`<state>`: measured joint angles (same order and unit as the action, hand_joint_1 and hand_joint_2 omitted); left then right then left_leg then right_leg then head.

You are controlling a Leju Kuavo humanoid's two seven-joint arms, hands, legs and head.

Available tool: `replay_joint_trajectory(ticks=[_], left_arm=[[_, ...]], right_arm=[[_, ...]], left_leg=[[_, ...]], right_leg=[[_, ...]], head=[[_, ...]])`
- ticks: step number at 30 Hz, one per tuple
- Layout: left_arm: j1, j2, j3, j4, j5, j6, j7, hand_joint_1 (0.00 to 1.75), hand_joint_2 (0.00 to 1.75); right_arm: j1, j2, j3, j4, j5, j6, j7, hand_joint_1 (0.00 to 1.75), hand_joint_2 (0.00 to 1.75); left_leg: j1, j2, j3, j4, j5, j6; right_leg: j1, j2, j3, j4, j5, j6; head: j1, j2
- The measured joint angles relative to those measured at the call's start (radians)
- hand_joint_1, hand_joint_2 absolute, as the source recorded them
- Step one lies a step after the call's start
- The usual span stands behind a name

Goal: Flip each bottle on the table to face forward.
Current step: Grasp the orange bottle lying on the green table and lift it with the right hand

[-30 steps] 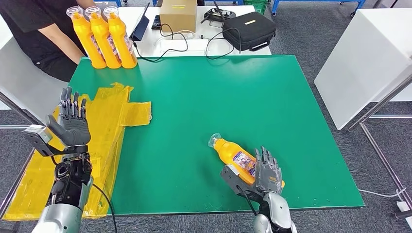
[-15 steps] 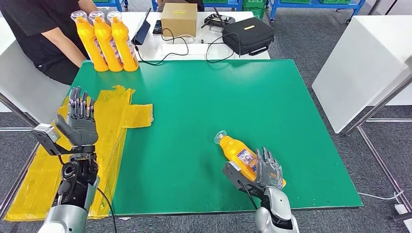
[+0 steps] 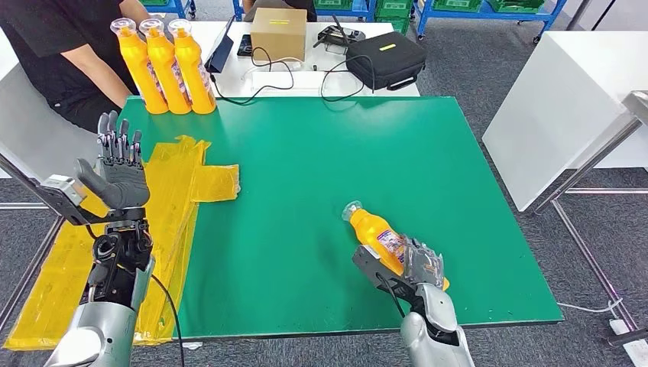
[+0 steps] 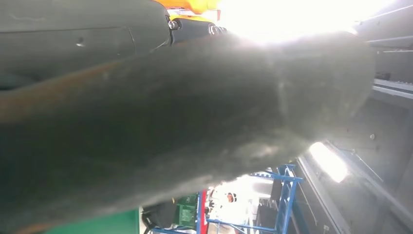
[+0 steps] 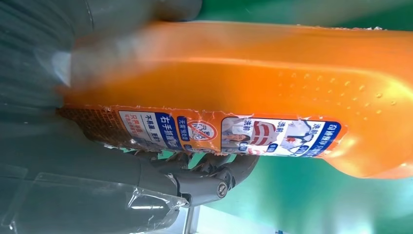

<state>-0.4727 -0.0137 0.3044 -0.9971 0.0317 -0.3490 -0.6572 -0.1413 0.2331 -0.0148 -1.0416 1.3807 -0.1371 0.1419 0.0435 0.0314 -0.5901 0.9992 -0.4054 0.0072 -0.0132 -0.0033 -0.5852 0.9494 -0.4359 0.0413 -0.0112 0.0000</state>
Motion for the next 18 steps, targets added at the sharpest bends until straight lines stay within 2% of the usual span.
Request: replay_joint_trajectory(ticks=[10,14,18], left_arm=[[-0.002,0.014,0.002,0.004,0.009,-0.004,-0.003,0.0,0.0],[0.013,0.021,0.006,0.005,0.009,-0.008,-0.002,0.0,0.0],[0.041,0.022,0.016,0.005,-0.003,-0.012,0.001,0.0,0.0]], right_arm=[[-0.014,0.005,-0.014,0.02,-0.013,-0.014,-0.024,1.75,1.75],[-0.012,0.007,-0.028,0.015,-0.07,-0.028,-0.089,1.75,1.75],[0.003,0.007,-0.043,-0.031,-0.206,-0.03,-0.217,1.75,1.75]], left_leg=[[0.001,0.002,-0.003,0.0,0.002,-0.001],[0.0,0.003,0.0,0.0,0.002,-0.001],[-0.001,0.004,0.002,0.0,-0.001,-0.001]], right_leg=[[0.002,0.0,-0.002,-0.001,-0.002,0.003],[0.002,0.001,0.001,-0.001,-0.003,0.002],[0.002,0.002,0.003,-0.001,-0.002,0.001]], head=[[0.0,0.0],[0.0,0.0],[0.0,0.0]])
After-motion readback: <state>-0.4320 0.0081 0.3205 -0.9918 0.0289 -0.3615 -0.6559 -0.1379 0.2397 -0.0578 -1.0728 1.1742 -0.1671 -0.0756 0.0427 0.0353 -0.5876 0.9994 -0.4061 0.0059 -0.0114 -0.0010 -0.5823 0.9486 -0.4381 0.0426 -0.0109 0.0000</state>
